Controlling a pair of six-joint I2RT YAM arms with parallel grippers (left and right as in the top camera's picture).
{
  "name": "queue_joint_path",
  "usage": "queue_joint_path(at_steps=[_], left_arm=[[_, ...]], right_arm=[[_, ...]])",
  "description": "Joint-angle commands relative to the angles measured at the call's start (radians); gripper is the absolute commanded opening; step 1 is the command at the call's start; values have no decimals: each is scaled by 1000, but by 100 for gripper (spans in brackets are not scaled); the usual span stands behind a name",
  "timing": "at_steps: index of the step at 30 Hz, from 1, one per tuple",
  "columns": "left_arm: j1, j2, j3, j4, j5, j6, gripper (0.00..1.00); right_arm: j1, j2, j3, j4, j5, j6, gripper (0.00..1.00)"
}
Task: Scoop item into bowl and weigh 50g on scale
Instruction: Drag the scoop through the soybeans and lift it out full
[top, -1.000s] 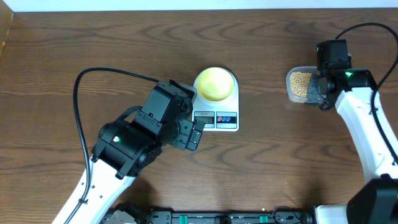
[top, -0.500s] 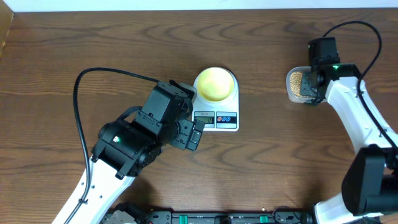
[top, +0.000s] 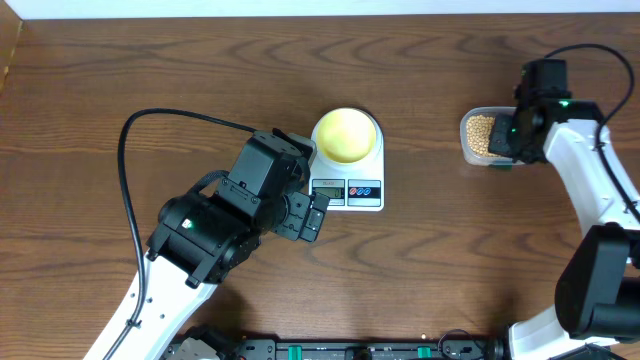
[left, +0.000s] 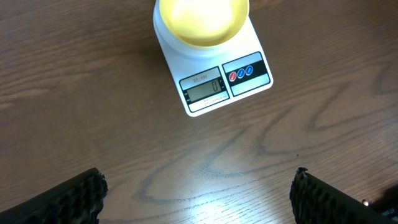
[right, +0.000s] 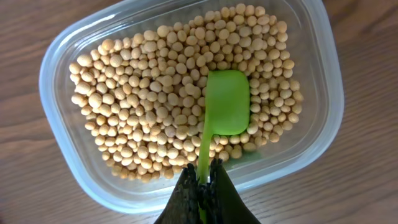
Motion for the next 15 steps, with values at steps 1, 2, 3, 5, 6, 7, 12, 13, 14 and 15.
queue_joint_path(at_steps=[1,2,3,5,6,7,12,13,14,15], left_arm=[[2,2,18,1,5,12,97],[2,2,18,1,5,12,97],[2,2,18,1,5,12,97],[2,2,18,1,5,12,97],[2,2,18,1,5,12,97],[2,2,18,1,5,12,97],[2,2,18,1,5,12,97],[2,2,18,1,5,12,97],[2,2,18,1,6,12,97],[2,2,18,1,5,12,97]], right_arm=[[-46,7,42,-21,-177,11,1],[-58,7,50,-26,-205,8,1],[-69,7,57,-31,-234,7,1],[-89,7,63,-38,-303,-6,1],[-99,7,63,-42,-331,-6,1],[-108,8,62,-49,-353,-6,1],[-142,10,60,-62,-405,-26,1],[-151,10,60,-61,-418,-26,1],[-159,11,60,-62,-425,-26,1],[-169,12,60,-63,-425,-25,1]])
